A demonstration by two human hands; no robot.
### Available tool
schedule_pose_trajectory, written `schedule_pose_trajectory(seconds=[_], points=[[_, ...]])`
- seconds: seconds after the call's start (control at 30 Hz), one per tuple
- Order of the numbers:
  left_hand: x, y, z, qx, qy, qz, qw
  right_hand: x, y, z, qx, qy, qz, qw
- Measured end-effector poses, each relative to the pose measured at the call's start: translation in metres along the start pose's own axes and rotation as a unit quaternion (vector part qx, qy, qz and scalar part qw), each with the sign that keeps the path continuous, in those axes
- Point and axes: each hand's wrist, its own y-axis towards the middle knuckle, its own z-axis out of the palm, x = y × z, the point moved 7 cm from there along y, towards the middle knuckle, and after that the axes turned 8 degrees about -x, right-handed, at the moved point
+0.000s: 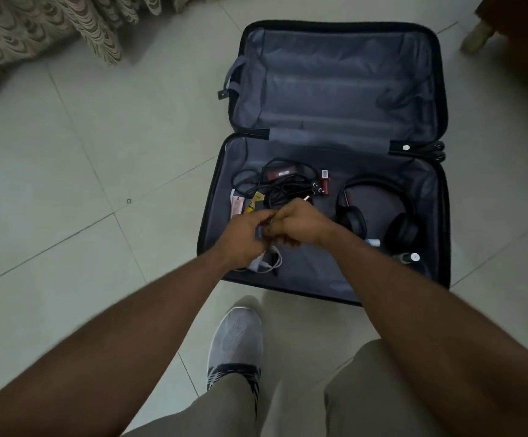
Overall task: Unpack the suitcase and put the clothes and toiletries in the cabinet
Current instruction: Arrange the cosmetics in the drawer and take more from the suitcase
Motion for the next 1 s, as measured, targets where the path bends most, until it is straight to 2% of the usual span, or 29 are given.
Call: schedule_pose_trajectory(seconds=[0.07,0.1,0.13,0.17,0.23,0.27,0.33,0.43,0.57,0.63,0.7,0.8,0.9,1.0], points=[[0.009,-0.004,-0.008,-0.041,-0.005,-0.048,0.998,-0.010,0.006,0.002,-0.012,0.056,0.020,0.998],[0.016,-0.006,-0.013,-0.065,-0.017,-0.090,0.994,-0.016,0.009,0.001,-0.039,0.044,0.014,0.998],[0.026,-0.010,-0.017,-0.085,-0.042,-0.141,0.985,-0.020,0.012,-0.003,-0.077,-0.012,-0.015,0.997],[0.034,-0.013,-0.019,-0.097,-0.081,-0.190,0.974,-0.022,0.013,-0.004,-0.107,-0.123,-0.056,0.985],[0.045,-0.020,-0.020,-0.108,-0.153,-0.258,0.948,-0.027,0.014,0.007,-0.104,-0.347,-0.113,0.925],[0.047,-0.022,-0.021,-0.114,-0.173,-0.274,0.939,-0.031,0.015,0.013,-0.098,-0.401,-0.121,0.903],[0.047,-0.024,-0.024,-0.132,-0.195,-0.288,0.928,-0.031,0.016,0.019,-0.095,-0.443,-0.132,0.882],[0.043,-0.024,-0.024,-0.144,-0.211,-0.299,0.919,-0.026,0.013,0.023,-0.095,-0.452,-0.135,0.877],[0.042,-0.027,-0.018,-0.127,-0.208,-0.287,0.927,-0.036,0.013,0.013,-0.064,-0.345,-0.081,0.933],[0.043,-0.030,-0.016,-0.131,-0.206,-0.289,0.926,-0.047,0.013,0.007,-0.037,-0.227,-0.025,0.973],[0.043,-0.032,-0.014,-0.135,-0.217,-0.305,0.918,-0.055,0.010,0.003,-0.032,-0.092,0.030,0.995],[0.040,-0.030,-0.010,-0.108,-0.244,-0.315,0.911,-0.044,-0.001,0.003,-0.024,0.035,0.038,0.998],[0.032,-0.028,-0.002,-0.083,-0.279,-0.302,0.908,-0.016,-0.005,0.015,-0.009,0.066,-0.007,0.998],[0.033,-0.027,-0.008,-0.122,-0.274,-0.300,0.906,0.001,-0.003,0.027,0.005,0.092,-0.036,0.995]])
